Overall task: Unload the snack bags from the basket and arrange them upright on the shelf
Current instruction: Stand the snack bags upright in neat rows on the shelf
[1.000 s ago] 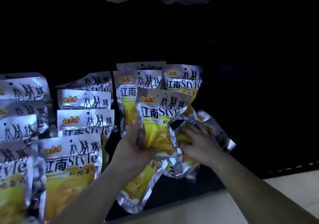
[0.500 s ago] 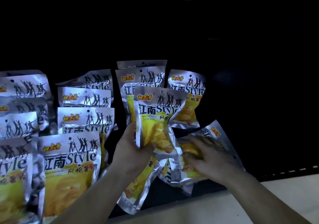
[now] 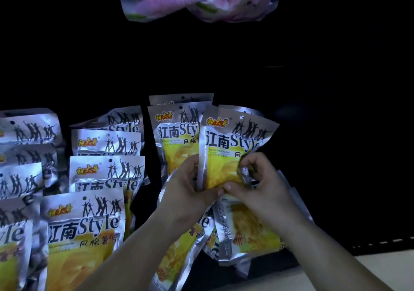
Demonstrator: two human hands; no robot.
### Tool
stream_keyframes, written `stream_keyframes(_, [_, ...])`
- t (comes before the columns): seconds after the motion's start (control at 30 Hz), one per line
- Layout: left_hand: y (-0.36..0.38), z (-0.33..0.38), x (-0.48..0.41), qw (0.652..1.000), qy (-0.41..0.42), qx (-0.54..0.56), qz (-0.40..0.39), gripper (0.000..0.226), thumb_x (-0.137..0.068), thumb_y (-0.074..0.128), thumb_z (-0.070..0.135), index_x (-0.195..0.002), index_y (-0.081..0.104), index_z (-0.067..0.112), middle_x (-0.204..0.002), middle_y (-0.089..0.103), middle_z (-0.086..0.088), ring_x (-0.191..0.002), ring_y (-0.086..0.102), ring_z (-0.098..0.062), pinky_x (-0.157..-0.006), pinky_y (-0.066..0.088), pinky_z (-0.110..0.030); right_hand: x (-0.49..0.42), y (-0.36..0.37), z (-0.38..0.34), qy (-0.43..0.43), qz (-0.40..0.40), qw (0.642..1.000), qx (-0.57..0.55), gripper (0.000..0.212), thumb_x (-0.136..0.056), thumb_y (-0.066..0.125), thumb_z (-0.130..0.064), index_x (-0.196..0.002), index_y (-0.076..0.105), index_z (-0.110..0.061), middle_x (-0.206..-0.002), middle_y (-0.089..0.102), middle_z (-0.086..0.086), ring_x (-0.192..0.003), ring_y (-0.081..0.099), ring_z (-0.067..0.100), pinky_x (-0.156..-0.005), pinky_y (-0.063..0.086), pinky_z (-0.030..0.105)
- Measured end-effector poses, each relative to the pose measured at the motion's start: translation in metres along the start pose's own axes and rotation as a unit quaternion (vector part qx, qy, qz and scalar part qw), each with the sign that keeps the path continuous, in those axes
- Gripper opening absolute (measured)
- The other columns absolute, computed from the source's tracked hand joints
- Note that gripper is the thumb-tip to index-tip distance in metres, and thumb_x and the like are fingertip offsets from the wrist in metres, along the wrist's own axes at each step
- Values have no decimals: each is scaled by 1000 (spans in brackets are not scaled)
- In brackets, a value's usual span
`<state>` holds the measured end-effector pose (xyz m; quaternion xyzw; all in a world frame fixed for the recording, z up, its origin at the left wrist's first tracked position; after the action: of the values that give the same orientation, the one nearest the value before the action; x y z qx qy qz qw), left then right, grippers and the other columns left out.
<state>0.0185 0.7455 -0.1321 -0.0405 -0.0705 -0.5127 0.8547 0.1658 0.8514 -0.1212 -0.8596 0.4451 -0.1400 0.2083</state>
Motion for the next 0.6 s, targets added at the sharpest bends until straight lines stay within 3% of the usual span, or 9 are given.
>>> stream_keyframes(0.13, [4, -9, -18, 1000, 5, -20, 9, 55, -78, 86, 6, -115, 63, 39, -97, 73, -4, -86, 73, -28, -68, 63, -43, -10, -4, 14, 18, 21, 998, -51, 42, -79, 85, -20, -101, 50, -28, -85, 50, -3, -79, 52, 15, -72, 58, 54])
stream_keyframes(0.23, [5, -19, -25, 996, -5, -65, 54, 55, -76, 88, 10, -111, 62, 44, -84, 70, 2, -75, 70, -23, -68, 62, -47, -13, 1, 26, 13, 45, 998, -29, 46, -80, 85, -23, -106, 48, -31, -85, 49, -16, -78, 51, 6, -71, 56, 45])
stream_keyframes(0.33, [-2, -26, -24, 976, 2, -193, 105, 64, -77, 87, 22, -130, 55, 40, -98, 66, 15, -88, 67, -8, -76, 60, -39, -21, 3, 35, -2, 68, 998, 9, 46, -85, 81, -22, -107, 43, -37, -99, 53, -19, -87, 56, 1, -73, 49, 31])
stream_keyframes(0.5, [-22, -39, -9, 905, 85, -407, 93, 57, -82, 73, 31, -136, 57, 39, -131, 54, 11, -118, 53, -20, -93, 54, -43, -43, 16, 44, -31, 117, 985, 120, 46, -89, 76, -24, -110, 38, -37, -115, 53, -8, -97, 60, 19, -73, 54, 42])
stream_keyframes(0.6, [-24, -47, -2, 885, 76, -456, 49, 64, -81, 63, 37, -144, 51, 41, -143, 49, 7, -126, 46, -26, -102, 49, -46, -48, 16, 47, -27, 180, 945, 270, 48, -81, 81, -25, -111, 44, -30, -123, 50, 4, -109, 54, 29, -79, 53, 42])
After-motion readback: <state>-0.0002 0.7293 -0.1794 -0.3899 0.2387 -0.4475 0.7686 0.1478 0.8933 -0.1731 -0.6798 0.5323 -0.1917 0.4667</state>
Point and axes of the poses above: each hand's wrist, its own x-axis away from the middle knuckle, its own y-axis out of the palm, z = x × y, the point moved 1 cm from there along -x, towards the middle knuckle
